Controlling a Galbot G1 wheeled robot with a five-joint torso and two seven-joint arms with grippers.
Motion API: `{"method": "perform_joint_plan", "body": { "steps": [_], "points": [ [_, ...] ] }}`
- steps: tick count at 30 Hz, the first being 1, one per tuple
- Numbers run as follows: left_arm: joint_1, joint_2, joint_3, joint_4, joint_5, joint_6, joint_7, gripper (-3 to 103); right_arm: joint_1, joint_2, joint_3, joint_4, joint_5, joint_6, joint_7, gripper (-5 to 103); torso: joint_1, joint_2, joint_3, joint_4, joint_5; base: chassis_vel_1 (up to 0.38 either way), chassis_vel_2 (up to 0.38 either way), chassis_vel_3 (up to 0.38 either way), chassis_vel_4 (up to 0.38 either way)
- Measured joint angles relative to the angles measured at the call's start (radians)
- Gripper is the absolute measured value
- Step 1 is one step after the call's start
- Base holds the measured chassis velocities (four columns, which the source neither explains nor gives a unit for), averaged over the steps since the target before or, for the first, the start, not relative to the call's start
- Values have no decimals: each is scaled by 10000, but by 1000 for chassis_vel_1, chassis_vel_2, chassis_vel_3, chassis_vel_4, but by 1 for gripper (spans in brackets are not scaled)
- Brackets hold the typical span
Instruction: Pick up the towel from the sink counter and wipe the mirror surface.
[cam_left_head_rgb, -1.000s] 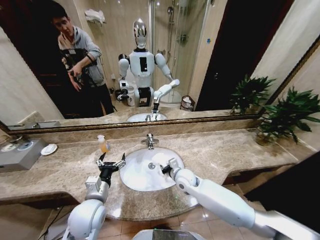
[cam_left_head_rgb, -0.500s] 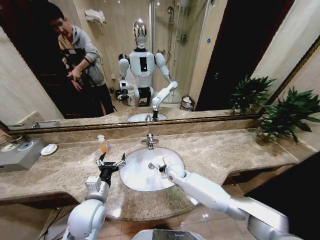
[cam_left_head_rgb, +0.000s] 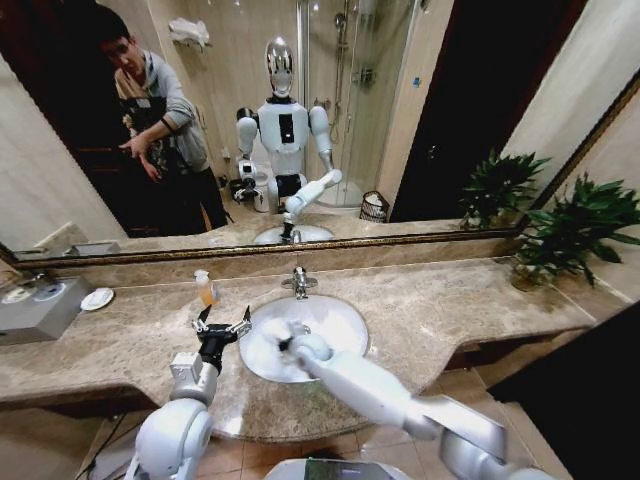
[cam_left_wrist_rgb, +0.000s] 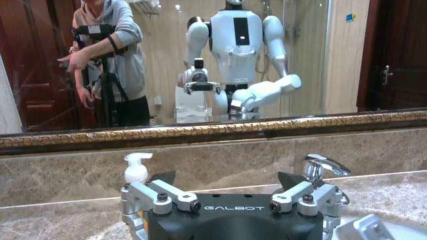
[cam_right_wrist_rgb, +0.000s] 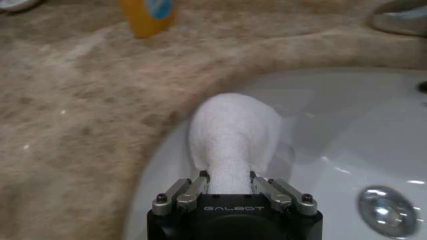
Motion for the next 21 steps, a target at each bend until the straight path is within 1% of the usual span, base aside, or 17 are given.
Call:
{"method": "perform_joint_plan", "body": {
  "steps": [1, 2, 4, 5, 6, 7, 8, 9, 10, 12, 13, 14, 16, 17, 18, 19, 21],
  "points": [
    [0, 0, 0, 0, 0, 0, -1, 100, -27, -83, -19, 8, -35, 14, 3, 22, 0, 0, 0, 1, 4, 0, 0, 0, 0],
    [-1, 0, 0, 0, 0, 0, 0, 100, -95, -327, 18, -5, -135, 28, -40, 21, 0, 0, 0, 3, 10, 0, 0, 0, 0],
    [0, 0, 0, 0, 0, 0, -1, 100, -265, -1005, 320, -105, -346, 35, -175, 21, 0, 0, 1, -3, 3, 0, 0, 0, 0],
    [0, 0, 0, 0, 0, 0, -1, 100, -265, -1005, 320, -105, -346, 35, -175, 21, 0, 0, 1, -3, 3, 0, 0, 0, 0],
    [0, 0, -1, 1, 0, 0, -1, 100, -327, -1350, 489, -144, -437, 44, -240, 21, 1, 0, 0, -7, 4, 0, 0, 0, 0],
    [0, 0, 0, 0, 0, 0, 0, 100, -420, -1937, 745, -183, -592, 70, -373, 21, 0, 0, 0, -8, 11, 0, 0, 0, 0],
    [0, 0, 0, 0, 0, 0, -1, 100, -484, -2347, 915, -194, -761, 98, -484, 21, 1, 0, 1, -10, 7, 0, 0, 0, 0],
    [-1, 0, 1, 1, 0, 0, -1, 100, -547, -2771, 1091, -186, -1053, 135, -702, 21, 2, 0, 0, -9, 13, 0, 0, 0, 0],
    [-1, 0, 1, 1, 0, 0, -1, 100, -547, -2771, 1091, -186, -1053, 135, -702, 21, 2, 0, 0, -9, 13, 0, 0, 0, 0],
    [-2, 0, 1, 0, 0, 0, 0, 100, -621, -3558, 1377, -93, -1695, 220, -1180, 21, -2, 4, -4, 8, 25, 0, 0, 0, 0],
    [-1, 0, 1, 0, 0, 0, 0, 100, -650, -3807, 1468, -18, -1841, 244, -1262, 21, -4, 6, -5, 15, 26, 0, 0, 0, 0],
    [-1, 0, 1, 0, 0, 0, 0, 100, -650, -3807, 1468, -18, -1841, 244, -1262, 21, -4, 6, -5, 15, 26, 0, 0, 0, 0],
    [2, -1, -1, 0, 0, 0, -1, 100, -717, -4362, 1663, 301, -2158, 298, -1423, 21, -6, 6, -5, 14, 17, 37, 12, 16, 14],
    [2, 0, -2, 0, 1, 0, -2, 100, -731, -4486, 1702, 438, -2249, 311, -1444, 21, -5, 6, -3, 3, 10, 0, 0, 0, 0],
    [2, 0, -2, 0, 1, 0, -2, 100, -731, -4486, 1702, 438, -2249, 311, -1444, 21, -5, 6, -3, 3, 10, 0, 0, 0, 0],
    [2, 0, -3, 0, 0, 0, -2, 100, -743, -4473, 1706, 523, -2330, 310, -1439, 21, -3, 4, -1, -8, -1, 27, -21, -52, -7],
    [0, 0, -1, 0, 0, 0, -1, 100, -759, -4174, 1572, 537, -2366, 289, -1332, 21, 3, 1, 1, -21, -12, -40, -28, -37, -31]
  ]
}}
